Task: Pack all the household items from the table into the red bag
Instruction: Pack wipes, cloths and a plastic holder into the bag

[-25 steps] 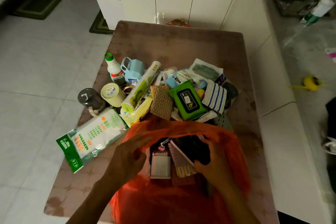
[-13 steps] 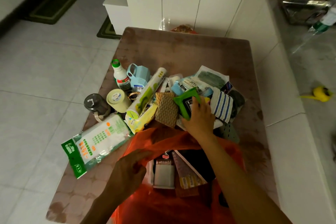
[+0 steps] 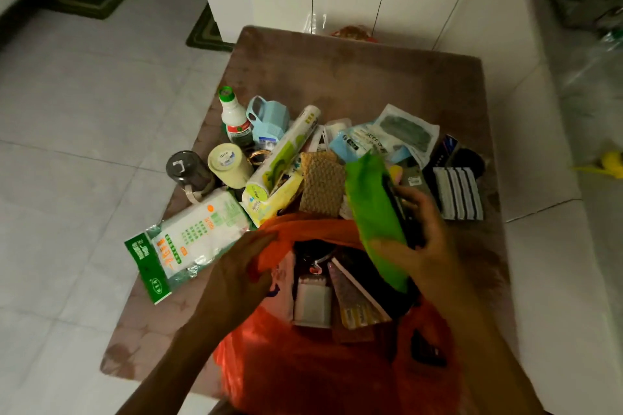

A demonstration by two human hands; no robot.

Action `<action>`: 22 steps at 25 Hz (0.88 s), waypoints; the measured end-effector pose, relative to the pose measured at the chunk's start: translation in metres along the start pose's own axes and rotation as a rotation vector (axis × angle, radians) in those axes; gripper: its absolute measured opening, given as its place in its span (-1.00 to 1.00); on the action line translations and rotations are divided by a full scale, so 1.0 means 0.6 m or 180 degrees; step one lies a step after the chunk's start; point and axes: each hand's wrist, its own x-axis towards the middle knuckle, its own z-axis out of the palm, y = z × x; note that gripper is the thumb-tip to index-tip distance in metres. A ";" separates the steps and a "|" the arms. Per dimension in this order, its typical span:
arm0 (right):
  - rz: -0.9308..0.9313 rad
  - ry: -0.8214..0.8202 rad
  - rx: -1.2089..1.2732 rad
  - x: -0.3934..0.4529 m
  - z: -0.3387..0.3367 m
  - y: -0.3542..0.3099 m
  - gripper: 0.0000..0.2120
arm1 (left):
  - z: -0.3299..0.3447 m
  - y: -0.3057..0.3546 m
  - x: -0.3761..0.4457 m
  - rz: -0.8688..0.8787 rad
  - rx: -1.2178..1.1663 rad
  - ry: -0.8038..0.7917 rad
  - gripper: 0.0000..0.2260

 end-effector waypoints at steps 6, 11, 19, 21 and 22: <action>0.0364 -0.0920 -0.2192 -0.111 0.092 0.098 -0.37 | 0.010 0.018 0.005 0.0035 -0.0172 0.0116 -0.43; 0.0160 -0.1142 -0.3829 -0.069 0.177 0.155 -0.34 | 0.017 0.022 -0.009 0.0134 -0.0130 -0.0067 -0.52; -0.1006 0.1032 -0.2551 0.057 0.118 0.036 -0.68 | 0.024 0.008 -0.009 0.0037 -0.0424 0.0121 -0.60; -0.0543 0.0549 -0.2987 0.129 0.130 0.042 -0.39 | 0.019 0.006 -0.010 0.0107 -0.0377 0.0097 -0.61; -0.0119 0.0143 -0.3273 0.161 0.138 0.056 -0.25 | 0.016 0.006 -0.011 0.0138 -0.0323 0.0067 -0.61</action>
